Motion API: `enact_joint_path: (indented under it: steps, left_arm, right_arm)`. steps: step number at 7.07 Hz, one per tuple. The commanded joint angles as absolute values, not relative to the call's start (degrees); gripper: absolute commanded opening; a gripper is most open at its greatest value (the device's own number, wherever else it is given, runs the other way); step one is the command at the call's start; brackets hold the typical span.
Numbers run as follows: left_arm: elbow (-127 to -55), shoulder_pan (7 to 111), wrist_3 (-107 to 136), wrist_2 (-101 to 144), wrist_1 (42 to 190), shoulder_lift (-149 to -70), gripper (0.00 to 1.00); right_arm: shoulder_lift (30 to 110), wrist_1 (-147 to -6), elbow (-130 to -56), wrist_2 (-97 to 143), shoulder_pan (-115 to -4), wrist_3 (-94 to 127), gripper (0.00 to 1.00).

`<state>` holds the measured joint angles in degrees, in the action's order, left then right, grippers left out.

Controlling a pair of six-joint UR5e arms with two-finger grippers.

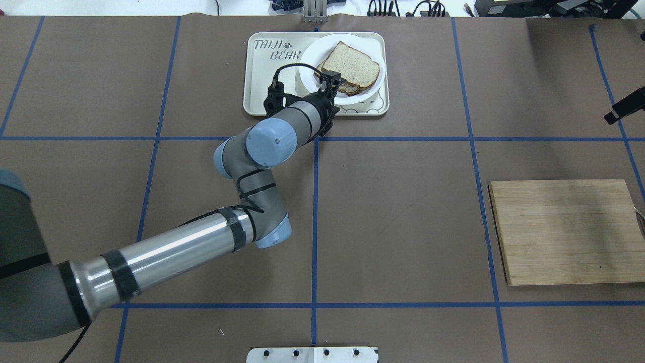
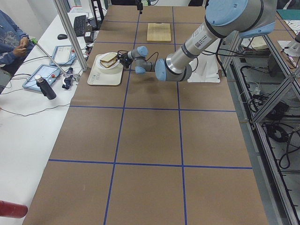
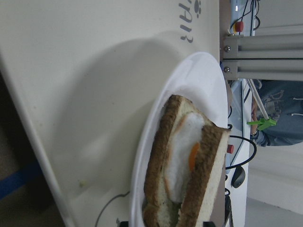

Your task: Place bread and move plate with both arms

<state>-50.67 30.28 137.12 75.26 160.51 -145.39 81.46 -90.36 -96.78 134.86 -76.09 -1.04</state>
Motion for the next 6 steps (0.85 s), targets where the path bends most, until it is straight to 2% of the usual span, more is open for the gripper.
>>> enact_joint_path:
  steps: [1,3,6]
  left_arm:
    - [-73.3,29.9,134.2,81.7,155.0,-128.0,0.98]
    - [-74.6,31.5,126.9,86.1,155.6,-127.3,0.98]
    - [-82.4,37.9,117.0,86.5,155.1,-118.7,0.98]
  right_arm:
    - [81.0,-90.4,-96.4,134.6,-74.7,-1.1,1.00]
    - [79.7,-90.4,-96.0,134.1,-73.6,-0.4,1.00]
    - [80.5,-89.9,-96.0,133.9,-74.1,2.9,1.00]
